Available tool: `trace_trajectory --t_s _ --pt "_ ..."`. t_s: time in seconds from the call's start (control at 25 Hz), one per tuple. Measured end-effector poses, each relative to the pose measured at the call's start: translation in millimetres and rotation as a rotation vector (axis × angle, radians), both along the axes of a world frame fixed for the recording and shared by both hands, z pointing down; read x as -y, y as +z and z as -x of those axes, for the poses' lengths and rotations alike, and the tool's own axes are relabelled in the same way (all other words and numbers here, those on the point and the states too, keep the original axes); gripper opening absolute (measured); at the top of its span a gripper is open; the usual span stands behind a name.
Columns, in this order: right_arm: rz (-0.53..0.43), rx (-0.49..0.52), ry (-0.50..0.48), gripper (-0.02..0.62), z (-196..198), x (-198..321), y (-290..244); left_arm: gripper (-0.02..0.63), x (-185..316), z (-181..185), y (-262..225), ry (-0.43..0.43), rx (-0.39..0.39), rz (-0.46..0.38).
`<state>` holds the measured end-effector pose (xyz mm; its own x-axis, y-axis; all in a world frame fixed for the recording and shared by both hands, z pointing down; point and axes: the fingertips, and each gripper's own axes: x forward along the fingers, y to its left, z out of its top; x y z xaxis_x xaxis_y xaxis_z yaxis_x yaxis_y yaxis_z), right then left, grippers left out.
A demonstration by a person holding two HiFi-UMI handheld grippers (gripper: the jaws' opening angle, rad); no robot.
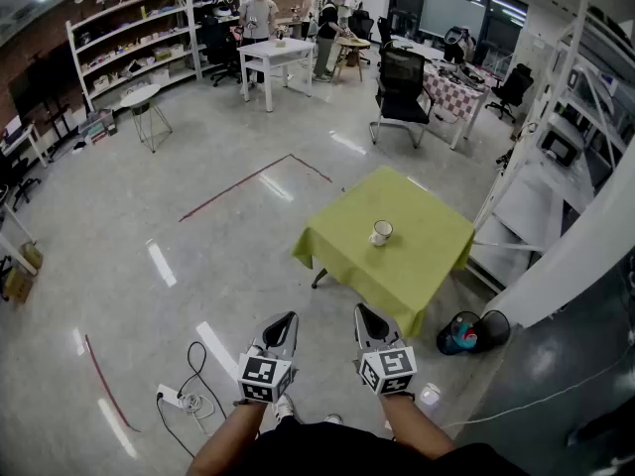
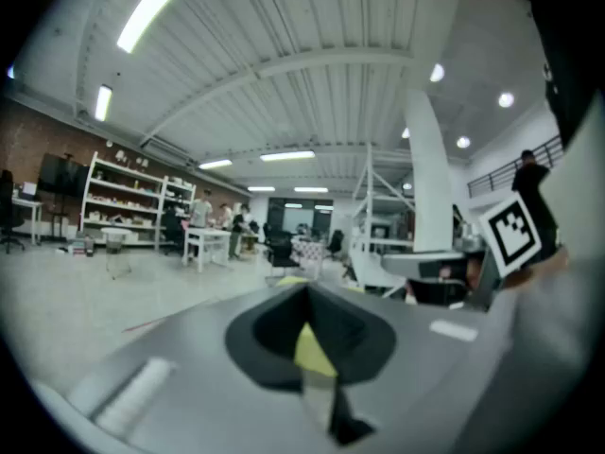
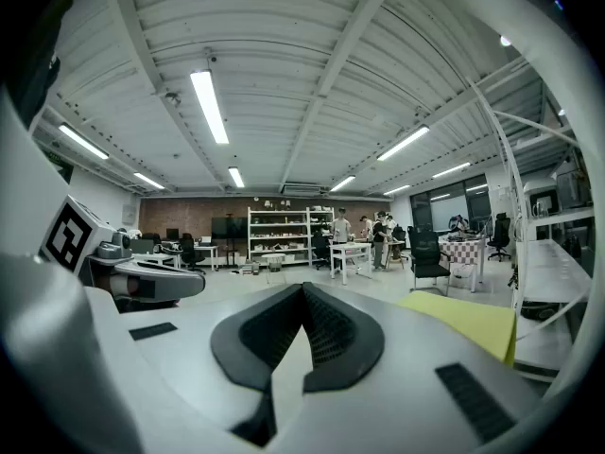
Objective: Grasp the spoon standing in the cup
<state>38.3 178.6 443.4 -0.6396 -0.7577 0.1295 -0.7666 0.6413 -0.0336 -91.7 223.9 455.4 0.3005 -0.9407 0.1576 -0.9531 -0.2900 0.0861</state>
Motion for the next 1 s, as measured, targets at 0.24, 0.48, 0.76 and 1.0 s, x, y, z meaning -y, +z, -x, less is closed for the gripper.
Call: trace_trajectory --t_s 0.24,0.48,0.76,1.0 --pt "-0.003 -0.01 -0.005 0.006 9.3 4.2 0.8 0.006 6.4 7.7 -0.1 0.001 -0.006 0.0" --pt "-0.009 0.002 -0.006 0.006 17.5 7.4 1.4 0.006 12.0 16.9 -1.3 -0.007 -0.007 -0.009" --pt "-0.03 0.048 0.018 0.006 29.5 18.7 -5.4 0.006 28.5 34.0 -1.5 0.008 -0.006 -0.007" --pt "-0.045 0.036 0.057 0.006 38.7 36.6 -8.7 0.006 52.4 44.5 -3.9 0.056 -0.012 -0.033"
